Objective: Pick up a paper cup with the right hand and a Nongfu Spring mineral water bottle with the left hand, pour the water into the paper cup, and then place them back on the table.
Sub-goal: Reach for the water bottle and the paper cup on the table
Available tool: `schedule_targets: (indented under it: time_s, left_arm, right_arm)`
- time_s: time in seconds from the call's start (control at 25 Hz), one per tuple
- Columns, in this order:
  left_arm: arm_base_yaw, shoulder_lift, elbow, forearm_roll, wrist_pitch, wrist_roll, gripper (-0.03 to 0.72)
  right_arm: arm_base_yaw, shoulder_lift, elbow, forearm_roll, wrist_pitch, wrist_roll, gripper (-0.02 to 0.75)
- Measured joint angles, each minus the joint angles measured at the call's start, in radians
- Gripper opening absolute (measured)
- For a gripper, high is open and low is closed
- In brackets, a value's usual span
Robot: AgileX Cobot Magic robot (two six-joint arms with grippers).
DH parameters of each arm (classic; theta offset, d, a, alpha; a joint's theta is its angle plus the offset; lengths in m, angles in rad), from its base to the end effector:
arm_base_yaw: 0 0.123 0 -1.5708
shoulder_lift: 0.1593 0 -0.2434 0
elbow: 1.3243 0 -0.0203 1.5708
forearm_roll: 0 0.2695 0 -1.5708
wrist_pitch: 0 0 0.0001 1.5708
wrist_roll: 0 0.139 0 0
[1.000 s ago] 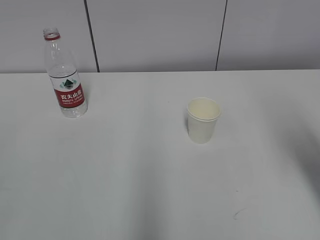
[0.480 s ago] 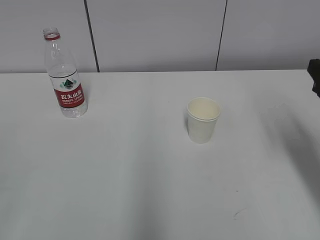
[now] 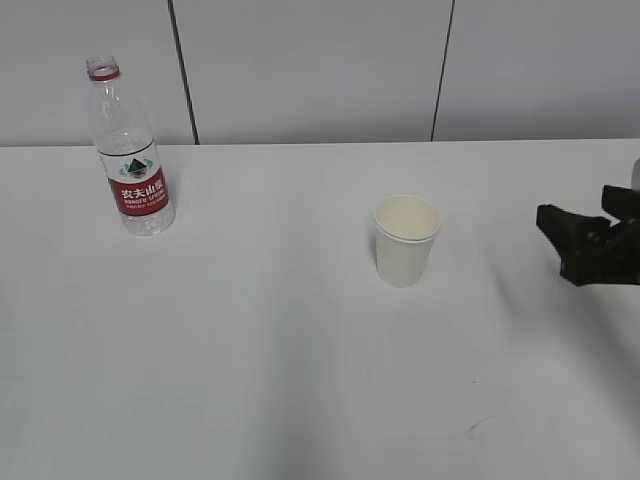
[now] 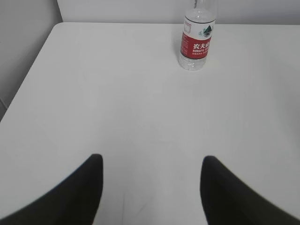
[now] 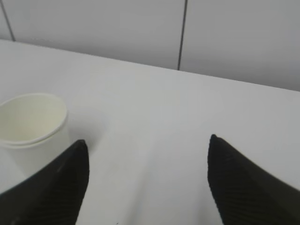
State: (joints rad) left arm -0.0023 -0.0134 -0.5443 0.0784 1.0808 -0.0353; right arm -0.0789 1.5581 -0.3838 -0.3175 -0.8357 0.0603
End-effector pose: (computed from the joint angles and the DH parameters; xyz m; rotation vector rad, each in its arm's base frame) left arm 0.0881 0.0094 0.2781 -0.0403 2.0046 0.0689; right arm 0.3105 0.0077 0.0976 -0.2336 1.8255 0.0510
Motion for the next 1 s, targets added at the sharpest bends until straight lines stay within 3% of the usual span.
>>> schedule_targets:
  time_s: [0.24,0.4,0.68,1.0]
  left_arm:
    - [0.0,0.0,0.0,0.0,0.0,0.0,0.404]
    - [0.0,0.0,0.0,0.0,0.0,0.0,0.404]
    - [0.0,0.0,0.0,0.0,0.0,0.0,0.404]
    - [0.0,0.0,0.0,0.0,0.0,0.0,0.404]
  right_arm:
    - [0.005,0.079,0.006,-0.183,-0.135,0.002,0.624]
    - [0.043,0.13,0.006,-0.232,-0.174,0.015,0.653]
    - [0.167,0.258,0.002,-0.183,-0.269,0.017,0.661]
    - [0.183,0.473,-0.04,-0.081,-0.305,0.008,0.661]
